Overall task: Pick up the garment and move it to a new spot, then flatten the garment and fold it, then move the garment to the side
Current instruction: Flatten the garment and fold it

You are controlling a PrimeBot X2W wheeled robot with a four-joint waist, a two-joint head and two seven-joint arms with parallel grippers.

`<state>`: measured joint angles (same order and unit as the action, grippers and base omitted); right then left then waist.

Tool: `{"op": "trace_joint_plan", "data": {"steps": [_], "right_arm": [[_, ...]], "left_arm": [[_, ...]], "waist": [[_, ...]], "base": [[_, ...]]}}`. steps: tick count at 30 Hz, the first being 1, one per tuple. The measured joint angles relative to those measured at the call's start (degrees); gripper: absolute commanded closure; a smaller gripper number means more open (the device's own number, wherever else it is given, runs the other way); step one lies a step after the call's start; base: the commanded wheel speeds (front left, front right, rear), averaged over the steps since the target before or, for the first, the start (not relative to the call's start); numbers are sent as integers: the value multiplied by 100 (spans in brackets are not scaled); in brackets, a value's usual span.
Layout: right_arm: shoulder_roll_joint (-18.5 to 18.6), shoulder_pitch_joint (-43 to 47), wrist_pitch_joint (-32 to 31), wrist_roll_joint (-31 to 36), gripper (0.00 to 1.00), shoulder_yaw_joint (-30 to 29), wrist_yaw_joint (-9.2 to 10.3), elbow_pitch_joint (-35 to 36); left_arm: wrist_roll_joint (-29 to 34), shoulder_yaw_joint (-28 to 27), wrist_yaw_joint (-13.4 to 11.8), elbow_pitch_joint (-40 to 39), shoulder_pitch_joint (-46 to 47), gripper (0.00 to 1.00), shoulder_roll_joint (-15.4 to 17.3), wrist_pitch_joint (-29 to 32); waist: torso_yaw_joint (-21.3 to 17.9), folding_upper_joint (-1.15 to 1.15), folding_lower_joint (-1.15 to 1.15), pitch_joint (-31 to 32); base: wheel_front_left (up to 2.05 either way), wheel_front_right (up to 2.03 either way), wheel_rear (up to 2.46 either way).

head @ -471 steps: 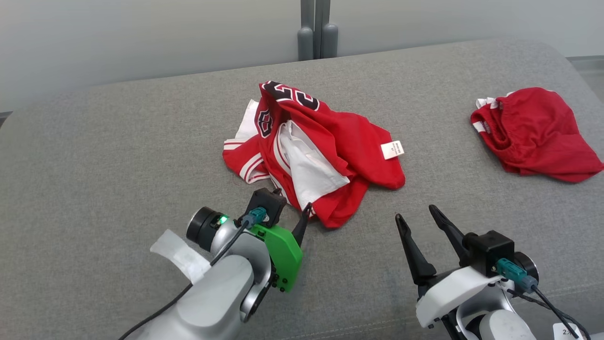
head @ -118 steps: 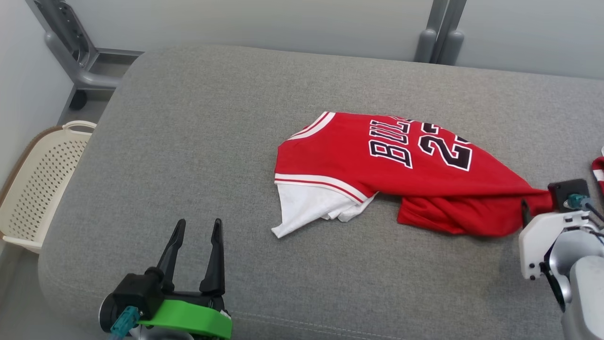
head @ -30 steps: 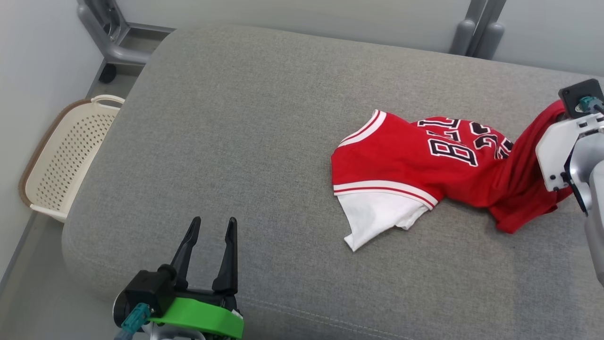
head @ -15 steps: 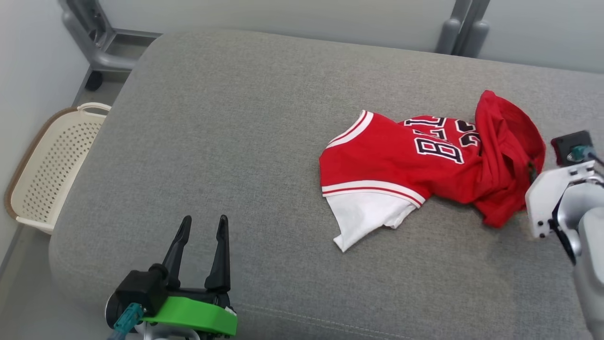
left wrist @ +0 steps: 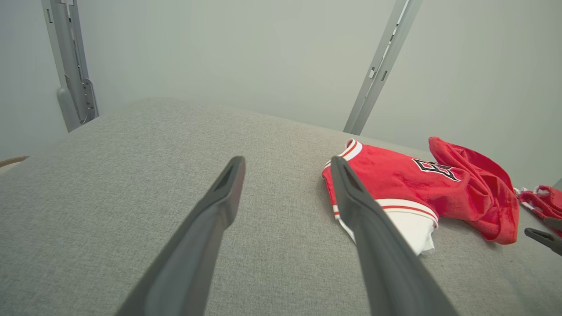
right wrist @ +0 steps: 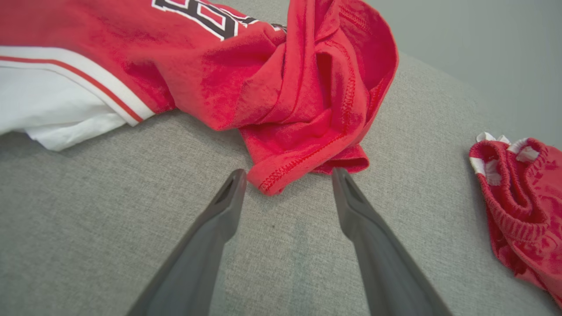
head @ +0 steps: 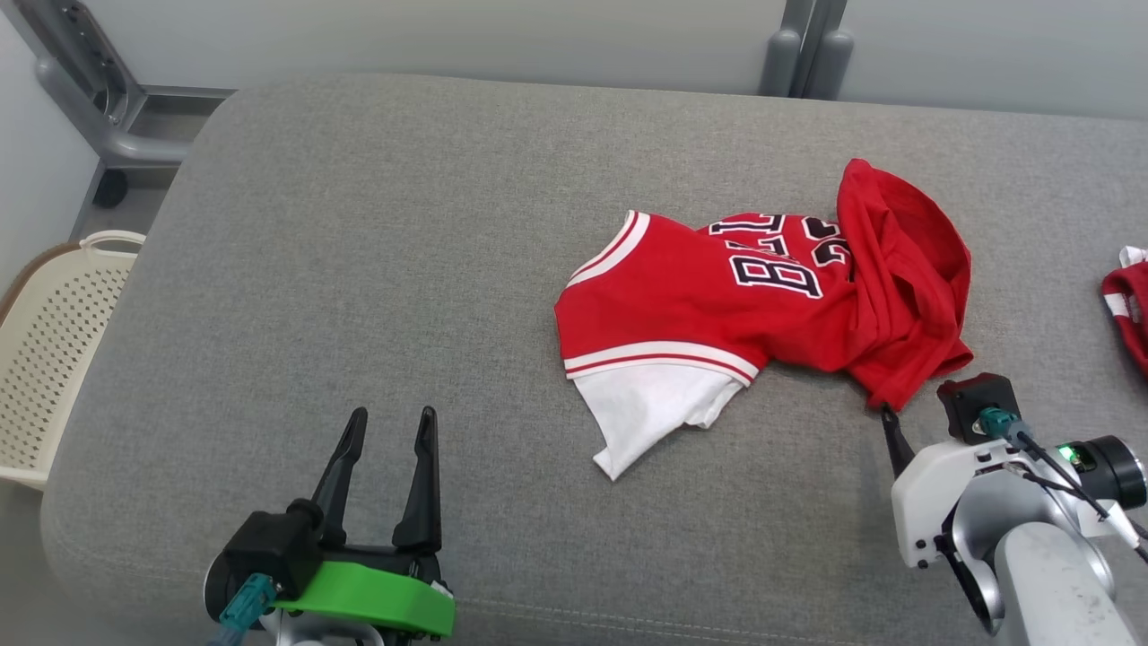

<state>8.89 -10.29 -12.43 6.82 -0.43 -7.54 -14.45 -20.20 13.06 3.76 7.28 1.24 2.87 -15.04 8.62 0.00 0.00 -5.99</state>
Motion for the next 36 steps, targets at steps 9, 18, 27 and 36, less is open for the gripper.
{"op": "trace_joint_plan", "data": {"steps": [9, 18, 27, 36], "right_arm": [[-564, 70, 526, 641, 0, -679, 0, -113], [-608, -2, 1013, 167, 0, -817, 0, -702], [-611, -256, 1612, 22, 0, -994, 0, -1340], [-608, -449, 2192, -9, 0, -1173, 0, -1868]], "left_arm": [[-35, 29, 2, 24, 63, 0, 0, 0], [-49, 48, 9, 31, 92, 0, 0, 0], [-76, 105, 1, 31, 175, 0, 0, 0], [-76, 125, 1, 64, 191, 0, 0, 0]], "waist": [[130, 0, 0, -74], [274, 0, 0, -207], [310, 0, 0, -336], [272, 0, 0, -354]], "base": [[0, 0, 0], [0, 0, 0], [0, 0, 0], [0, 0, 0]]}}
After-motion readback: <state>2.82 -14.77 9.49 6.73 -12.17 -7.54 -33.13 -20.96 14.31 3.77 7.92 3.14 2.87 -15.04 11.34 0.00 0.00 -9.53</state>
